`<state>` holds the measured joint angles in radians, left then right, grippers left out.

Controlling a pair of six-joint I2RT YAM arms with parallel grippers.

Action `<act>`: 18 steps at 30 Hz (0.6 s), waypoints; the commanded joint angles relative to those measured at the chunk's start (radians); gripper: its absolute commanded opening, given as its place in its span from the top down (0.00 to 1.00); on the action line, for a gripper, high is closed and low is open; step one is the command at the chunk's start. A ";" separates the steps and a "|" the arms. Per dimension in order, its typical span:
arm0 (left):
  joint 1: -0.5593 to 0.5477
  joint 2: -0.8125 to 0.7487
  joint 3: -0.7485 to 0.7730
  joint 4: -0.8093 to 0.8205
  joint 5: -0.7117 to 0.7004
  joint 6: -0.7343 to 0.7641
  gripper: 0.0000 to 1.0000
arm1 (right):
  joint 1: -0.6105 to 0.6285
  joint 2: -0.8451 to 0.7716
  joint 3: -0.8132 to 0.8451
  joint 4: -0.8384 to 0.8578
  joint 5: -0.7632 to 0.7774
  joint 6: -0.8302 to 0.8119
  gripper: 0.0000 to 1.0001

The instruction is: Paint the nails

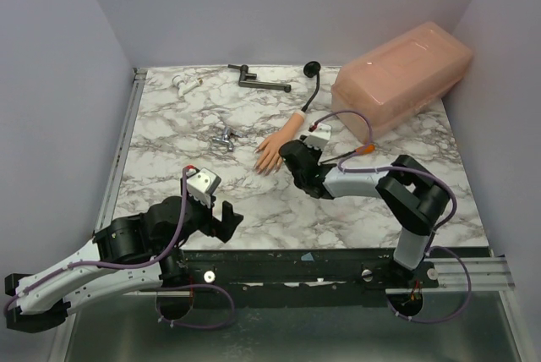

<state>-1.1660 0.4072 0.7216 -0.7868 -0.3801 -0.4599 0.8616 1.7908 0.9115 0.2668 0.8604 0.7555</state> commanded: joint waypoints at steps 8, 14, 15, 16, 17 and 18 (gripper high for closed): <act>0.003 -0.005 -0.017 0.018 0.026 0.003 0.02 | -0.014 0.176 0.221 -0.358 0.218 0.274 0.99; 0.003 -0.004 -0.016 0.017 0.031 0.002 0.02 | -0.030 0.261 0.350 -0.634 0.270 0.496 0.99; 0.003 -0.005 -0.016 0.015 0.032 0.001 0.02 | -0.033 0.267 0.361 -0.661 0.270 0.525 0.99; 0.003 -0.005 -0.016 0.014 0.032 0.000 0.02 | -0.037 0.273 0.367 -0.675 0.268 0.540 0.99; 0.003 -0.006 -0.015 0.013 0.031 -0.001 0.02 | -0.040 0.277 0.368 -0.683 0.265 0.553 0.99; 0.003 -0.007 -0.016 0.012 0.029 -0.002 0.01 | -0.045 0.278 0.369 -0.696 0.262 0.572 0.99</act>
<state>-1.1660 0.4076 0.7212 -0.7868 -0.3676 -0.4603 0.8356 2.0415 1.2507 -0.2668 1.0435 1.1625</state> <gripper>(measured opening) 0.983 0.247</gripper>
